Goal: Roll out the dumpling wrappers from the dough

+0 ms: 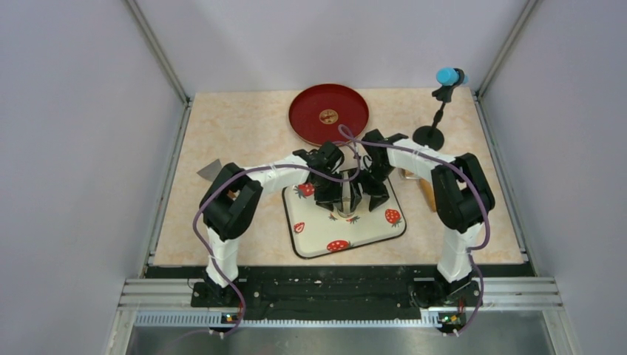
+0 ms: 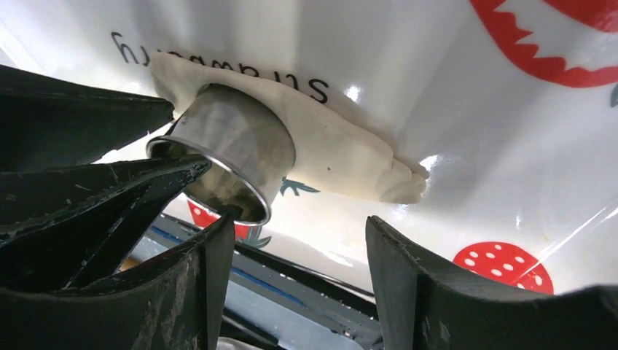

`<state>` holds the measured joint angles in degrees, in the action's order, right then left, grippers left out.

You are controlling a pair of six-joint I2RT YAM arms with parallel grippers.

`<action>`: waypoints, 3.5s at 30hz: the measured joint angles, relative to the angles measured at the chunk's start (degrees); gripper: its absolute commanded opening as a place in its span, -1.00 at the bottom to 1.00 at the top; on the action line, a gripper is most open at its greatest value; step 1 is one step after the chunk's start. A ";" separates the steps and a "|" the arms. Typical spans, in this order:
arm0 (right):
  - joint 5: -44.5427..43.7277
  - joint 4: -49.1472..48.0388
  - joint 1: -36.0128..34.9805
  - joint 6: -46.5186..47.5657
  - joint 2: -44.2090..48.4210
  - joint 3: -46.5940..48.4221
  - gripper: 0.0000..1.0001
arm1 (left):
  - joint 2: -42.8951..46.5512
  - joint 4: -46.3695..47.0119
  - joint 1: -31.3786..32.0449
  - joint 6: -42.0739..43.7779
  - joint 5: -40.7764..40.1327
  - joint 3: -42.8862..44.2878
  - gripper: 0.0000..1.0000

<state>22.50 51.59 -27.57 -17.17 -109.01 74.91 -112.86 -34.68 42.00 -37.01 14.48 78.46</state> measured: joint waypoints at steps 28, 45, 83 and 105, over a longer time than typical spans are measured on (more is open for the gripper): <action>14.93 -5.77 5.68 -1.92 0.28 -4.44 -0.52 | 2.71 1.03 -1.97 -0.74 3.72 0.15 -0.58; 19.71 -9.57 6.14 -2.38 -1.86 -6.45 -1.00 | 2.67 4.24 -2.62 -1.31 5.05 -3.04 -1.00; 15.56 -4.52 5.86 -1.40 -2.27 -2.43 -0.36 | 3.06 4.83 -2.29 -3.32 4.07 -4.07 -0.45; 12.15 -0.50 8.55 0.20 4.98 2.40 0.32 | 23.47 20.09 -12.09 -13.38 10.25 -23.08 -0.24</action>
<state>34.65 51.09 -19.03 -16.97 -104.03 77.32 -89.38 -14.59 29.91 -50.39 24.73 55.37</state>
